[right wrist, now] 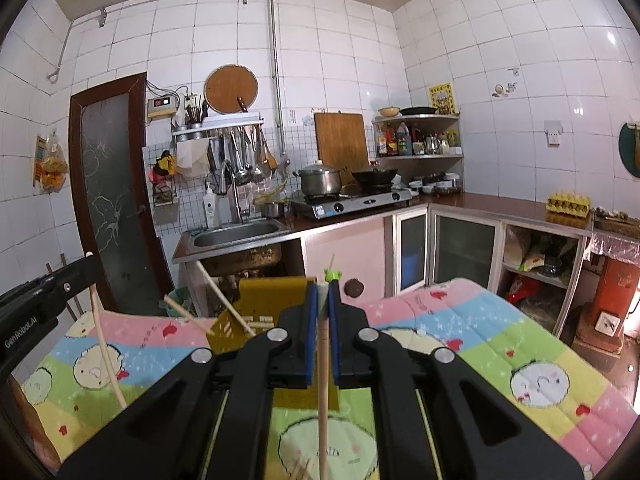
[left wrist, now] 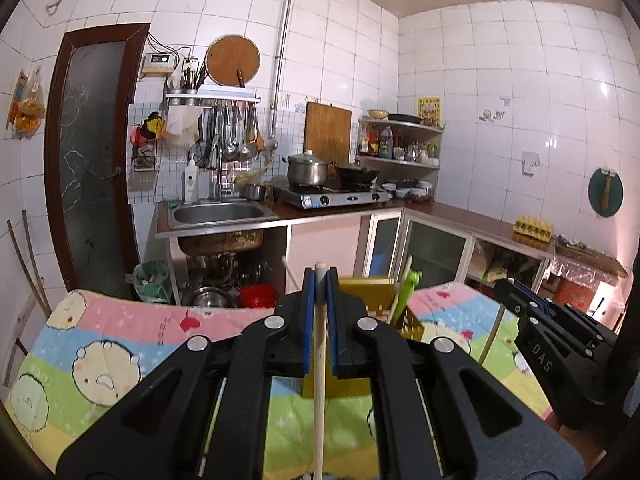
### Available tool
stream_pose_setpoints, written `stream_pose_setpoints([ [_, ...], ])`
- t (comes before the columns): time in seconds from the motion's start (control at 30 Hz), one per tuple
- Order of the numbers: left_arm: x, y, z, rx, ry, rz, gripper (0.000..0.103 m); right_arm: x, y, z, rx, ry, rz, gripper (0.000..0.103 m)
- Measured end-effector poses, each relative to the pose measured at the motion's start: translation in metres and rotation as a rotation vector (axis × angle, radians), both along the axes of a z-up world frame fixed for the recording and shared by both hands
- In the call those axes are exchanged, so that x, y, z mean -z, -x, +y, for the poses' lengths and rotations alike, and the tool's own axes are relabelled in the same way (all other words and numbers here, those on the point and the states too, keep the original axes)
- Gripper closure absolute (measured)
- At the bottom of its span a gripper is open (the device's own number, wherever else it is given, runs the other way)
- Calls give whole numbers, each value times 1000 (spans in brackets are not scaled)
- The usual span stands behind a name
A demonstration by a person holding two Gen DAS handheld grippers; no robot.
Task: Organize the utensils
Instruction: 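Lower both chopsticks into the yellow holder and open both tools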
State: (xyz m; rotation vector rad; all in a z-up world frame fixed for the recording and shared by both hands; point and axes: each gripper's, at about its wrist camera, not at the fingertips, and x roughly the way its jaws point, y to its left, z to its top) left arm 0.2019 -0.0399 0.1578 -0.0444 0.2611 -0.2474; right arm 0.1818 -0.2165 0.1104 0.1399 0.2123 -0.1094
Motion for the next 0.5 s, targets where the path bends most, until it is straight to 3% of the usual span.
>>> stream_pose_setpoints([
  [0.23, -40, -38, -11, 2, 27, -45, 99, -44, -26, -6, -2, 23, -59, 97],
  [0.5, -92, -84, -26, -21, 83, -174, 99, -97, -69, -15, 2, 24, -148, 97],
])
